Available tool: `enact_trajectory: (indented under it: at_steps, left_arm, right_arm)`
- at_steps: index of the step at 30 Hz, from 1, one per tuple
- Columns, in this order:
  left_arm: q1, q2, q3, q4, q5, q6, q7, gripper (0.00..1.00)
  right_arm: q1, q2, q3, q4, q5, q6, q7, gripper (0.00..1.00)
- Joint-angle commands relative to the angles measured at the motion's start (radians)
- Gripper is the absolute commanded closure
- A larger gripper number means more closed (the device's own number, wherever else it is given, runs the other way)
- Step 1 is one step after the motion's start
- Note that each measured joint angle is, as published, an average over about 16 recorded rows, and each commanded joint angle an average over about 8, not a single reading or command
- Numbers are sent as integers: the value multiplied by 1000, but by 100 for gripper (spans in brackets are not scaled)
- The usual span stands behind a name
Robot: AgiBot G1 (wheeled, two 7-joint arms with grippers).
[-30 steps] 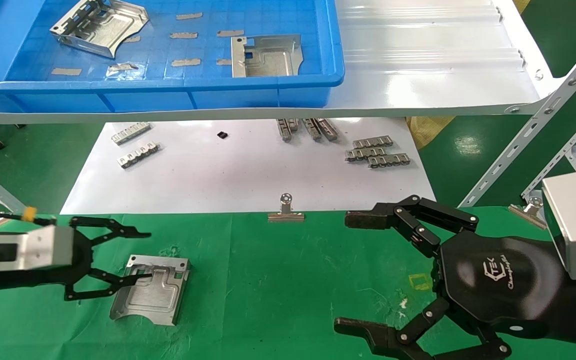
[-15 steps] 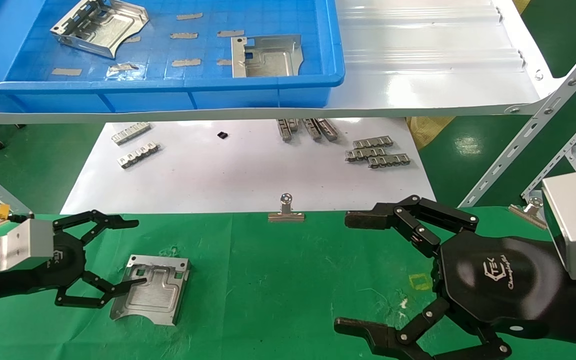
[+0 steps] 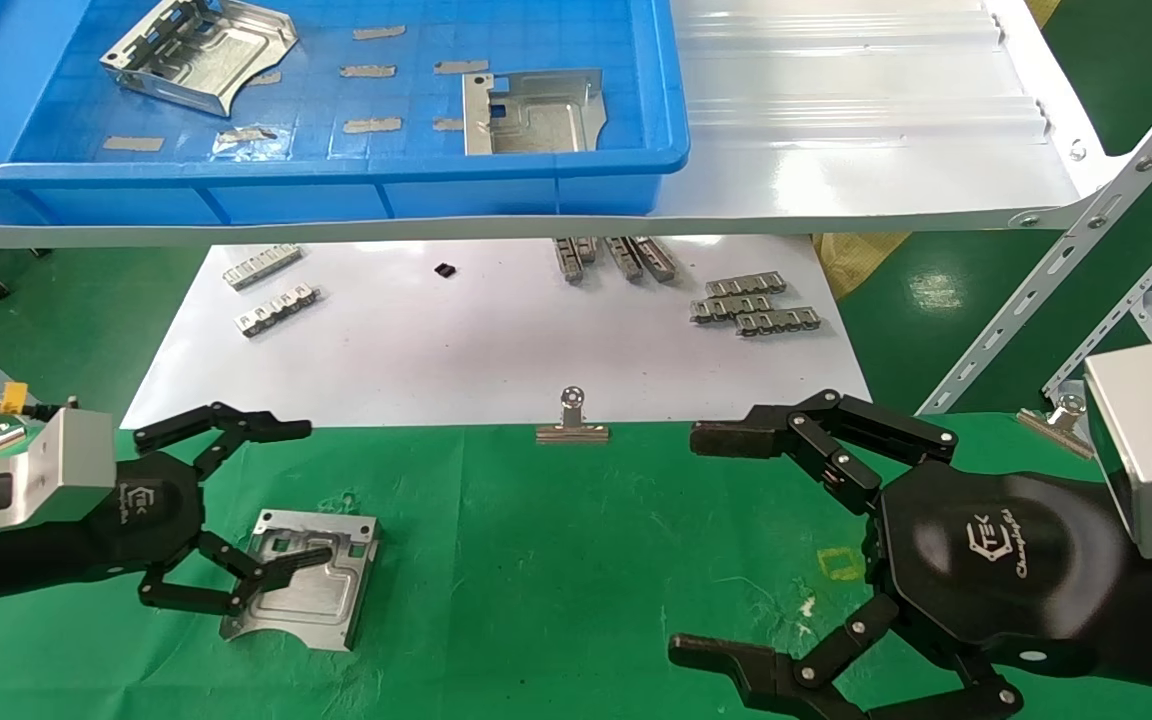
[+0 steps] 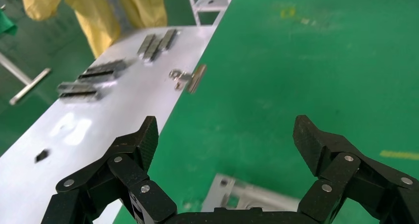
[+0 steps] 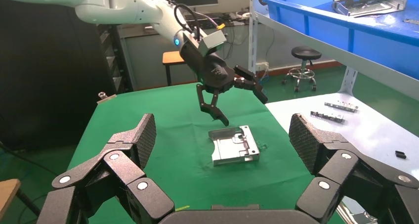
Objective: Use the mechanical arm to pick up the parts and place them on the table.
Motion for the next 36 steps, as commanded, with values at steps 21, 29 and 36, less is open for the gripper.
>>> enact_trajectory:
  at_steps: [21, 29, 36]
  left_arm:
    - [176, -47, -263, -401, -15, -40, -339, 0]
    - [240, -64, -359, -547, -21, -55, -462, 0]
    - [296, -79, -442, -675, -25, -67, -571, 0]
  right_arm:
    - [0, 0, 0, 0, 0, 0, 0, 0]
    - [0, 0, 0, 0, 0, 0, 0, 0]
    - [0, 0, 0, 0, 0, 0, 0, 0]
